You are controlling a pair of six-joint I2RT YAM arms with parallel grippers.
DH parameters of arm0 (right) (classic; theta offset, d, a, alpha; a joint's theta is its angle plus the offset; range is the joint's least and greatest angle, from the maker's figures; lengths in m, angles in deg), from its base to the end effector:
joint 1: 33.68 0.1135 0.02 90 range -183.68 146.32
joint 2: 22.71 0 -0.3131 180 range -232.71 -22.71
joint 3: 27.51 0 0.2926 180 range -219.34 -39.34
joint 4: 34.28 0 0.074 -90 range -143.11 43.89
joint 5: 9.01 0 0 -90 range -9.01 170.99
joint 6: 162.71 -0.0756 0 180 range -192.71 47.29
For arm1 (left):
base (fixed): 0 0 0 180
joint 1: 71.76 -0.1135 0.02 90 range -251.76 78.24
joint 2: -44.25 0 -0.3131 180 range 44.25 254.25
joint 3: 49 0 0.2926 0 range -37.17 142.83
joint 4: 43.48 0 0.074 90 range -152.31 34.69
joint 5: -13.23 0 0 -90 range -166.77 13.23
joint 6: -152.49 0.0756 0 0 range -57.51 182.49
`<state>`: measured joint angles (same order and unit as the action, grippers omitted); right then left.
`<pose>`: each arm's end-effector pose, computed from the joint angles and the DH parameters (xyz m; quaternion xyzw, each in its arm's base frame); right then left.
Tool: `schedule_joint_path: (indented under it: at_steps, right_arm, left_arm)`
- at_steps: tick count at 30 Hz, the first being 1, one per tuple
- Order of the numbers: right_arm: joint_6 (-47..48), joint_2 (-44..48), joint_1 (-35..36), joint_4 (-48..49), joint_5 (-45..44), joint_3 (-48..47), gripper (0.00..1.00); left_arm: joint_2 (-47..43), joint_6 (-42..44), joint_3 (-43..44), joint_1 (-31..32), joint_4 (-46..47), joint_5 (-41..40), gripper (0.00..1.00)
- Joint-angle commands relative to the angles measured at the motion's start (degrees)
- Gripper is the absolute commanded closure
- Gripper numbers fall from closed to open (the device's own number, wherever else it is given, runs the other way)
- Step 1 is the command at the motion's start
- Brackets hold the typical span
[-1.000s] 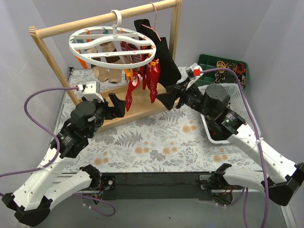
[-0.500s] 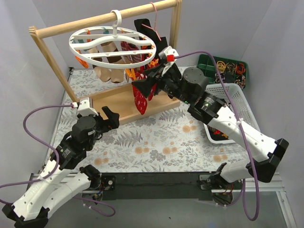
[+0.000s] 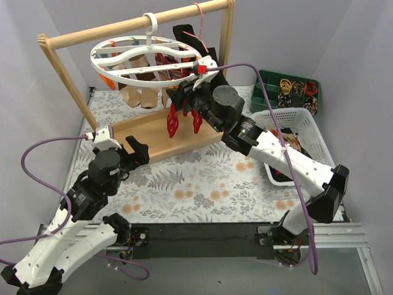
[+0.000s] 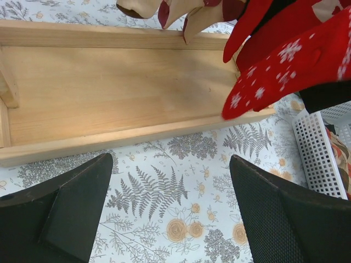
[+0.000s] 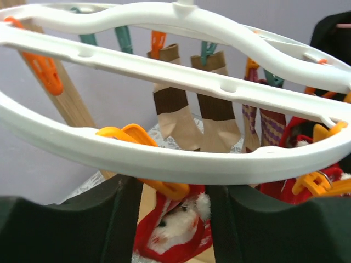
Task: Clip the socks to the hanger
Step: Open the clamp at the hanger.
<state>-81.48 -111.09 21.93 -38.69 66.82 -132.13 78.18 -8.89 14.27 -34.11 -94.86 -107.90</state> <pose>0.2617 0.3495 0.5385 -0.1608 0.6122 0.3445 0.6933 0.1378 -0.0569 0.3796 -0.3753 0.7210 -0.3092 0.4937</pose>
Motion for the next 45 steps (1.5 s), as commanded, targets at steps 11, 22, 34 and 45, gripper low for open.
schedule_joint_path:
  at_steps: [11, 22, 34, 45]
  right_arm:
    - [1.4, 6.6, -10.1, 5.7, -5.3, 7.0, 0.61]
    - [1.0, 8.4, -19.7, 5.6, 6.0, 8.1, 0.6]
    - [0.6, 8.1, -20.5, 5.1, 7.8, 7.7, 0.59]
    - [0.3, 8.4, -20.8, 4.9, 8.1, 8.2, 0.6]
  left_arm:
    - [2.0, 2.6, 8.0, -0.2, 5.2, 6.6, 0.14]
    - [10.3, 4.0, 16.1, -0.2, 17.6, 18.3, 0.14]
    - [17.7, 7.9, 24.8, -0.2, 24.9, 15.1, 0.22]
    - [20.5, 14.8, 29.2, -0.2, 25.8, 6.6, 0.35]
